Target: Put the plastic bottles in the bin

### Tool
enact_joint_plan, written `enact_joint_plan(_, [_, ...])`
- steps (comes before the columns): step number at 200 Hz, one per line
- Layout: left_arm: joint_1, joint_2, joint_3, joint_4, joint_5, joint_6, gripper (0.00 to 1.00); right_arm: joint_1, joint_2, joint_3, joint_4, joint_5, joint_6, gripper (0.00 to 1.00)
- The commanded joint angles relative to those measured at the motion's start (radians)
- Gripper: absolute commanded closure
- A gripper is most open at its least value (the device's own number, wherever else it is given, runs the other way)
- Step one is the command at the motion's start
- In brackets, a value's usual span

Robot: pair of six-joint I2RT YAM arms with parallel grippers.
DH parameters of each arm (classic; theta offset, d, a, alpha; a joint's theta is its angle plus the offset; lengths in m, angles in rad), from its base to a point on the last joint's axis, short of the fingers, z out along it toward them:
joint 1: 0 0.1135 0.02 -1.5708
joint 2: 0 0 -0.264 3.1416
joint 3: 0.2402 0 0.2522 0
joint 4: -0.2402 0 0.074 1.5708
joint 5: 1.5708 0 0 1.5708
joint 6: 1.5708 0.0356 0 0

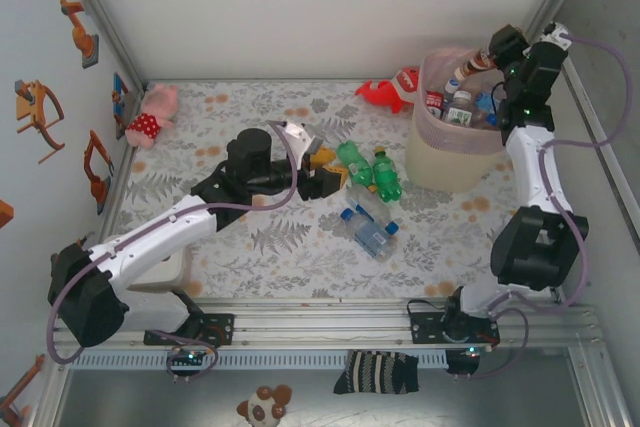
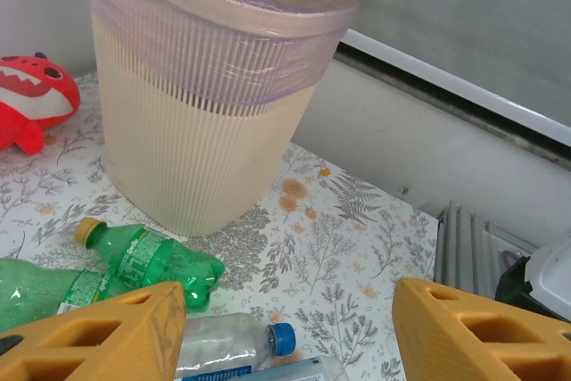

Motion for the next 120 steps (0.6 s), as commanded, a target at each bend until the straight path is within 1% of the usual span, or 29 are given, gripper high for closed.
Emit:
enact_joint_plan(1, [0.01, 0.006, 0.038, 0.035, 0.03, -0.023, 0.38, -0.003, 0.05, -0.018, 0.165, -0.03, 0.15, 0.59])
enact_joint_plan(23, [0.015, 0.002, 0.034, 0.03, 0.03, -0.028, 0.38, -0.003, 0.109, -0.022, 0.212, -0.081, 0.233, 0.58])
enact_joint_plan(45, [0.016, -0.007, 0.025, 0.032, 0.028, -0.035, 0.38, -0.009, 0.144, -0.036, 0.242, -0.113, 0.304, 0.51])
enact_joint_plan(59, [0.016, -0.013, 0.023, 0.031, 0.029, -0.039, 0.38, -0.017, 0.147, -0.039, 0.248, -0.141, 0.316, 0.46])
enact_joint_plan(73, [0.017, -0.021, 0.017, 0.032, 0.03, -0.042, 0.38, -0.028, 0.114, -0.041, 0.19, -0.119, 0.281, 0.37])
enact_joint_plan(91, [0.017, -0.034, 0.009, 0.035, 0.03, -0.045, 0.38, -0.035, 0.057, -0.026, 0.069, -0.066, 0.172, 0.28])
enact_joint_plan(120, [0.017, -0.048, 0.0, 0.032, 0.027, -0.041, 0.38, -0.057, -0.003, 0.005, -0.073, -0.018, 0.048, 0.24])
